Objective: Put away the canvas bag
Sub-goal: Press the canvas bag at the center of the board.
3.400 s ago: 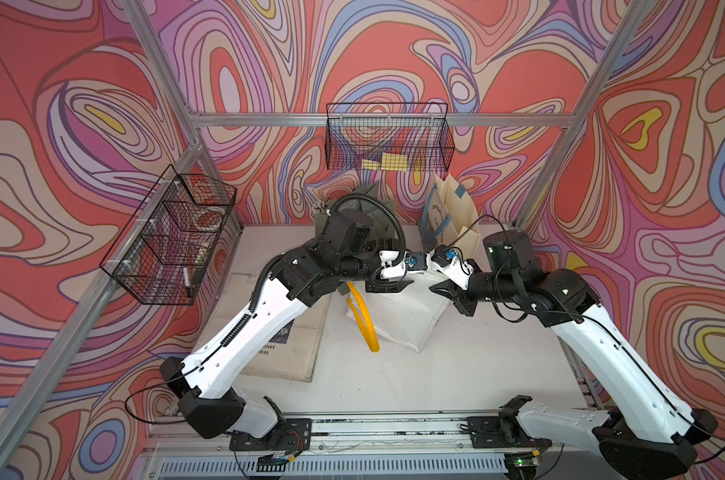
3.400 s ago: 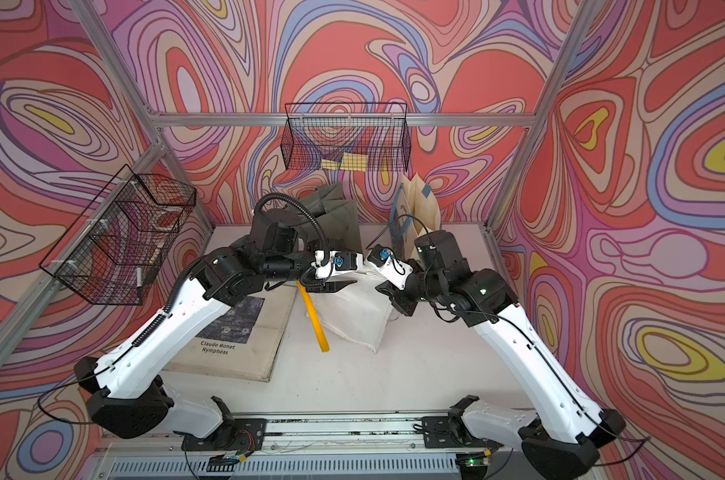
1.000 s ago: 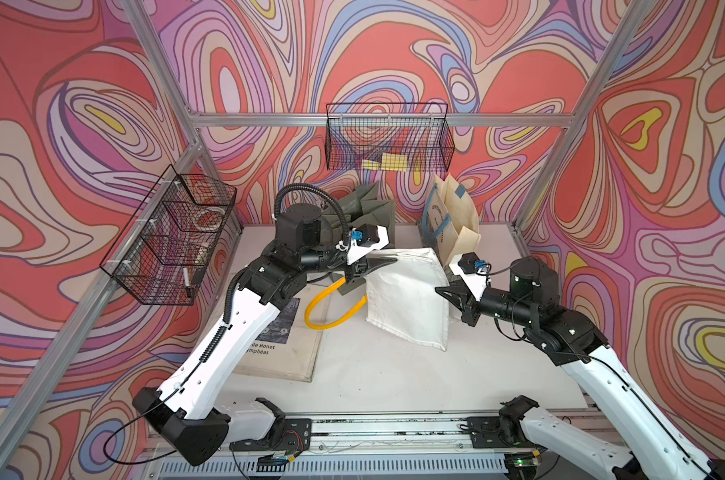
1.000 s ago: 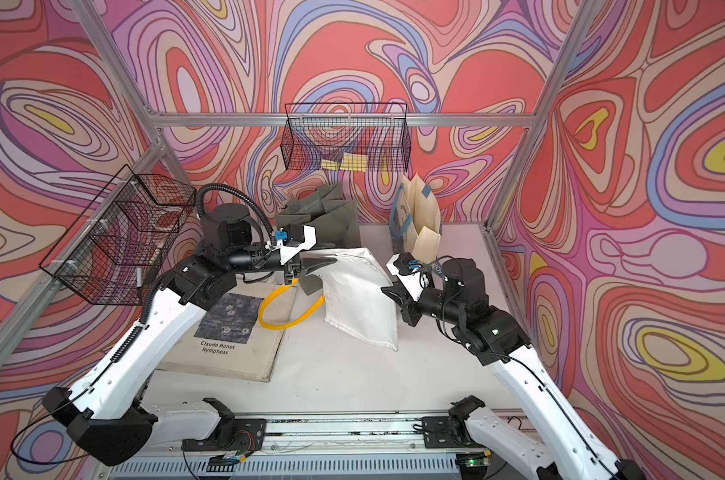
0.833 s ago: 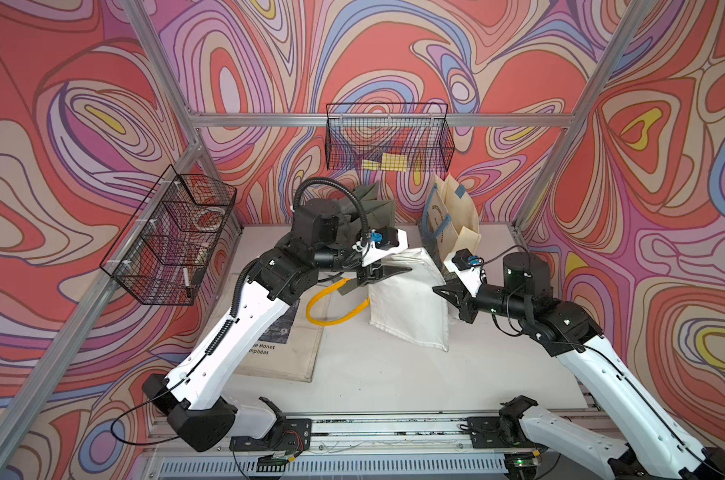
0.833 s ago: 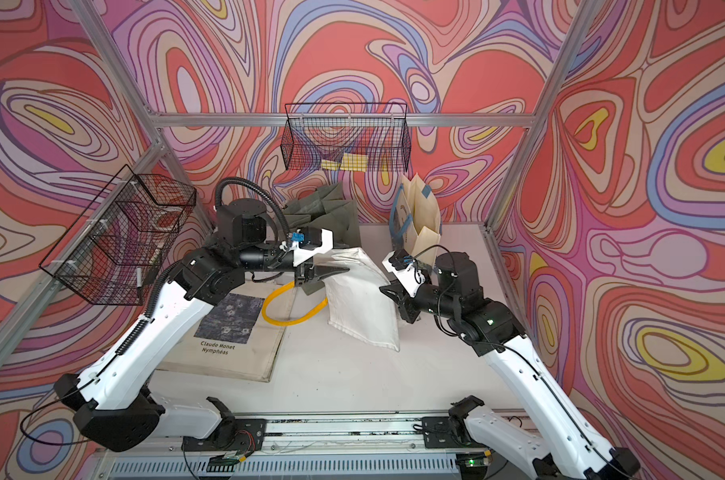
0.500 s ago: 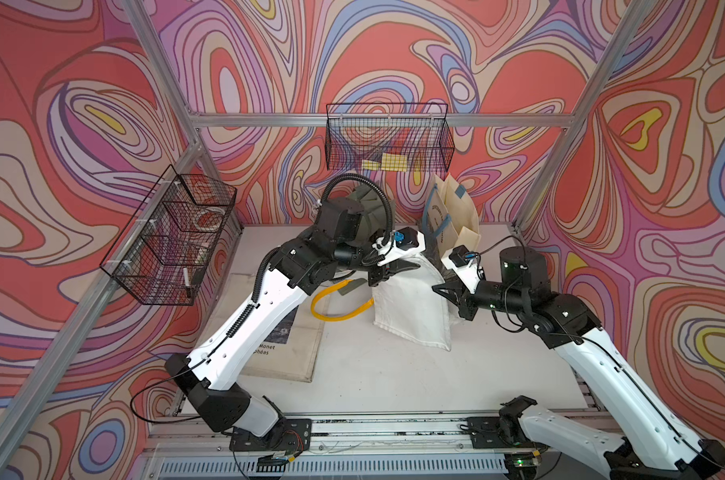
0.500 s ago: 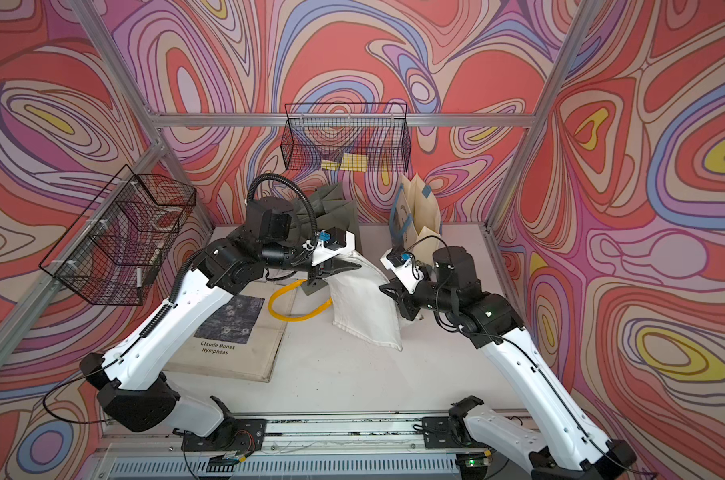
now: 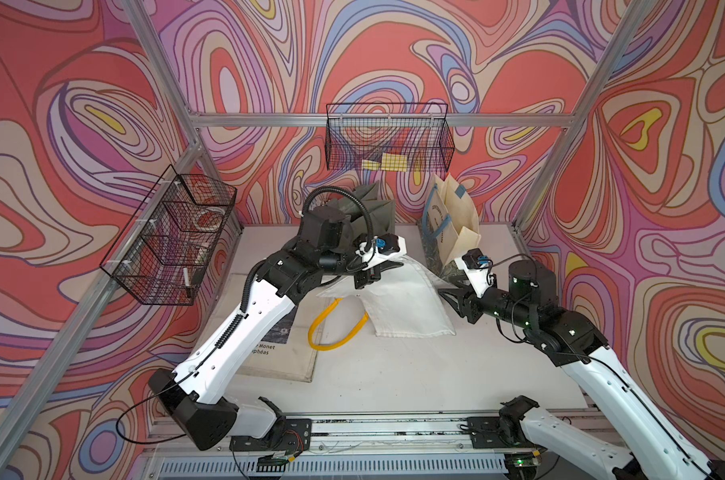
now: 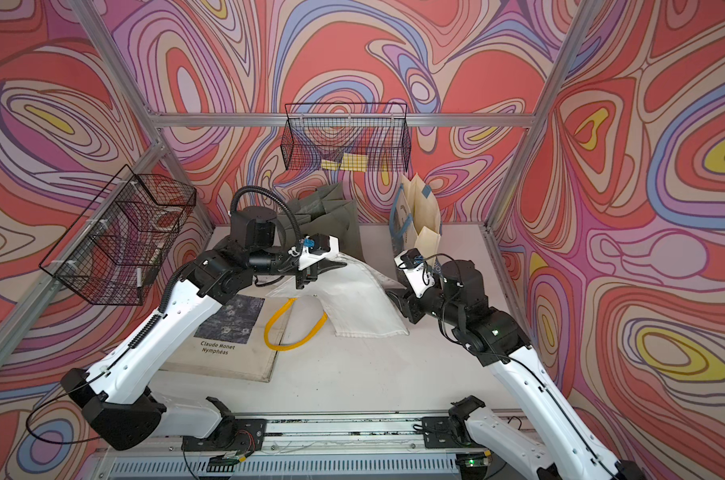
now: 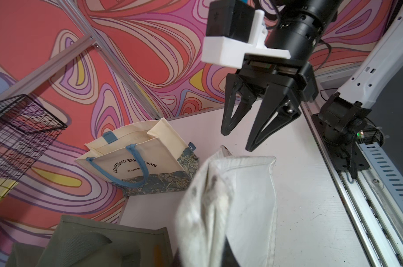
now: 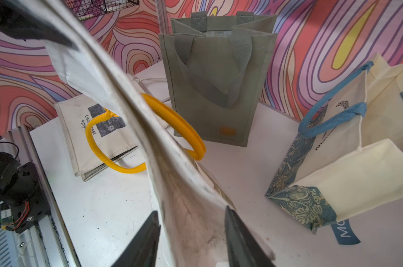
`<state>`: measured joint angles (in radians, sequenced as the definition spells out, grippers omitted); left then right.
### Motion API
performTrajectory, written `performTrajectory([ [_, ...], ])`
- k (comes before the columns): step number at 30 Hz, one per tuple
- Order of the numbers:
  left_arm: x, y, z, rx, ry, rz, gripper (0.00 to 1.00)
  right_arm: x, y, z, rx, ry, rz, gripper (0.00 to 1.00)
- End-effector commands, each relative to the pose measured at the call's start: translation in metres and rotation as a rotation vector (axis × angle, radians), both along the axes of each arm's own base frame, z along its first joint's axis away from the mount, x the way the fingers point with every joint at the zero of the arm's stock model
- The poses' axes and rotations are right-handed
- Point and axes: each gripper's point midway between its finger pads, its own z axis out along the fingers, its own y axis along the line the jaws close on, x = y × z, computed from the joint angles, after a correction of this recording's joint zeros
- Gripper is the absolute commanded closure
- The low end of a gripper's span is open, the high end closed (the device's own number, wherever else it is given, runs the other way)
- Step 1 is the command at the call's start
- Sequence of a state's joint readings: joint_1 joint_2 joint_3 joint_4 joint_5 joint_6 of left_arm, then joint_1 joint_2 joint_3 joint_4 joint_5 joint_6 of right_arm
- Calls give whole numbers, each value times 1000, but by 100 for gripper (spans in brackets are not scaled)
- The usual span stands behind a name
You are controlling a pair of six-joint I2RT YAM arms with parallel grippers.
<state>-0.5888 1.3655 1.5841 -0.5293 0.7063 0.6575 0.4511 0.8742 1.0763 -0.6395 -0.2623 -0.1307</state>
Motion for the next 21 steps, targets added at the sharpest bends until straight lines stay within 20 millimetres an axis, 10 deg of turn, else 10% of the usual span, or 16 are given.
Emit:
performTrajectory([
  [1,-20,10,55,-146,-169,-71,100,2,-19,-3,-6,1,-114,40],
  [21,-39,35,88,-215,-377,-68,100,7,-32,-49,183,231,-298,22],
])
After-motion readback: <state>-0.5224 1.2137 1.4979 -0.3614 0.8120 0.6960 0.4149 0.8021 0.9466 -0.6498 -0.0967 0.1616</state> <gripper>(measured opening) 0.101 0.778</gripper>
